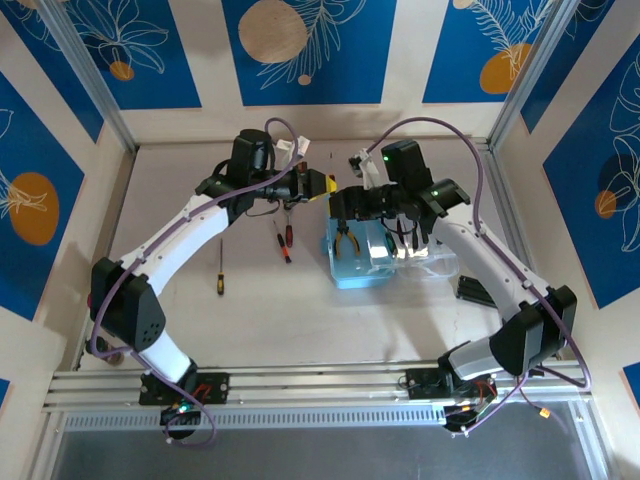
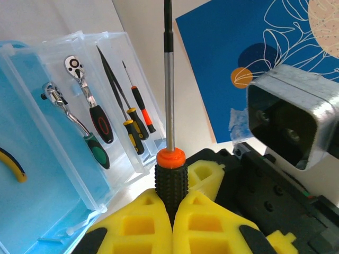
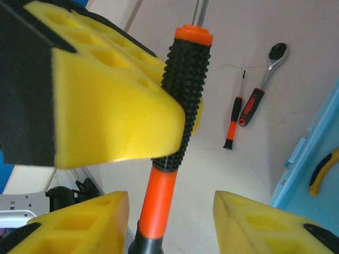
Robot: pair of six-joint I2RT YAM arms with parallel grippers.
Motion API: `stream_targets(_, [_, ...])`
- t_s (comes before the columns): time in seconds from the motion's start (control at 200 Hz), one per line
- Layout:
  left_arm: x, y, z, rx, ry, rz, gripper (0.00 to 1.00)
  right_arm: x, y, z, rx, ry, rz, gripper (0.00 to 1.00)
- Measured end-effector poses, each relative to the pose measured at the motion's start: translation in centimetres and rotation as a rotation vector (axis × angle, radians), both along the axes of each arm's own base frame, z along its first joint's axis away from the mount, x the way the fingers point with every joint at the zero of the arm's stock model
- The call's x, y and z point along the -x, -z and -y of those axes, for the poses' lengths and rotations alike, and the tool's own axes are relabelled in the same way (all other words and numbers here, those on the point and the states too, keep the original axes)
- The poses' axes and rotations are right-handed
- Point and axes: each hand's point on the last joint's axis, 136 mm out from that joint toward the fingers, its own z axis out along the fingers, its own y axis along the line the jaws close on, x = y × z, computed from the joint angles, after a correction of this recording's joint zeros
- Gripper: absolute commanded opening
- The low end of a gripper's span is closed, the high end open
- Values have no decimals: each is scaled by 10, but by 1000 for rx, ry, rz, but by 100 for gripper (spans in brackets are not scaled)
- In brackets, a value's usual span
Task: Pack the tool kit
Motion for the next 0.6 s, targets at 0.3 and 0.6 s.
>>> stream_targets(0.3, [1,5,0,-7,8,8,10,-2,7,-6,8,4,-24,3])
stream_targets(0.6, [-5,36,-24,-209,-54,32,100,1,16,7,74,19,-25,0])
